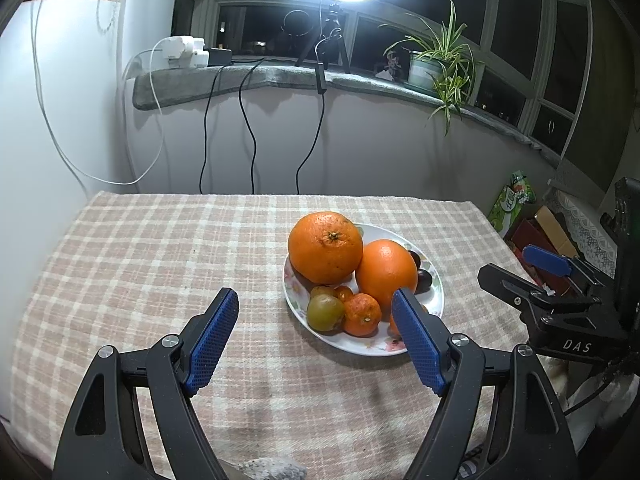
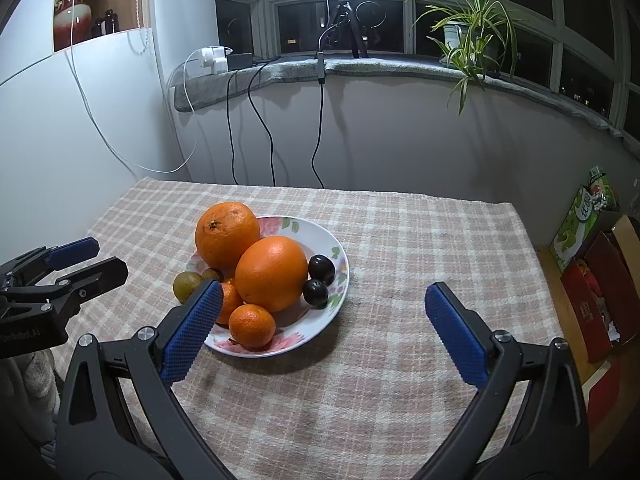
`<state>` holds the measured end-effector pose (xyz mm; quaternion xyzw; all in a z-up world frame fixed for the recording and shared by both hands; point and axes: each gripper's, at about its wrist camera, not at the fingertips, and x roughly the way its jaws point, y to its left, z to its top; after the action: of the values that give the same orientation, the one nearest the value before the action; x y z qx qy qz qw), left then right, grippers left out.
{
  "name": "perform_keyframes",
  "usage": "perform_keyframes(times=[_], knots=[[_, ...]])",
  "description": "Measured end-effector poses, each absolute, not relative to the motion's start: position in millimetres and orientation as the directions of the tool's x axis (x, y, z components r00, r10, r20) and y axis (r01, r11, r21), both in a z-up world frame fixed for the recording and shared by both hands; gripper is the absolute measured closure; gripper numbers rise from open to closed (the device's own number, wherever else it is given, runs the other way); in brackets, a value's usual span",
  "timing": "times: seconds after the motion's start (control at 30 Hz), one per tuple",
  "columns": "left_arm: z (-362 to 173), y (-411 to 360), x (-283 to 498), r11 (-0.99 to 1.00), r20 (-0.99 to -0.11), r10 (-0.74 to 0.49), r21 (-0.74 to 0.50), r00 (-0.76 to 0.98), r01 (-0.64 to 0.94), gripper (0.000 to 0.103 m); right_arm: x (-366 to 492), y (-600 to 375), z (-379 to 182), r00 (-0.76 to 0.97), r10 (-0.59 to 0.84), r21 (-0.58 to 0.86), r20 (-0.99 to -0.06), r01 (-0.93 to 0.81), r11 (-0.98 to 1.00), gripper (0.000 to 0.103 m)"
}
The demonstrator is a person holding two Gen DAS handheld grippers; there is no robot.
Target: Organize fruits
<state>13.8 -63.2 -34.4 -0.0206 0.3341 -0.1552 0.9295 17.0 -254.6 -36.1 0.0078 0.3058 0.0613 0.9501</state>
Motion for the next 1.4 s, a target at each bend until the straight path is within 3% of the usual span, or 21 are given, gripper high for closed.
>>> perform_keyframes(times=[1.4], knots=[[-34.5, -65.7, 15.5, 0.952, -0.614, -0.299, -0.14, 0.73, 0.272, 0.024, 21.9, -249.0, -44.4, 0.788, 0.132, 0.064, -0.602, -0.117, 0.991, 0.0]])
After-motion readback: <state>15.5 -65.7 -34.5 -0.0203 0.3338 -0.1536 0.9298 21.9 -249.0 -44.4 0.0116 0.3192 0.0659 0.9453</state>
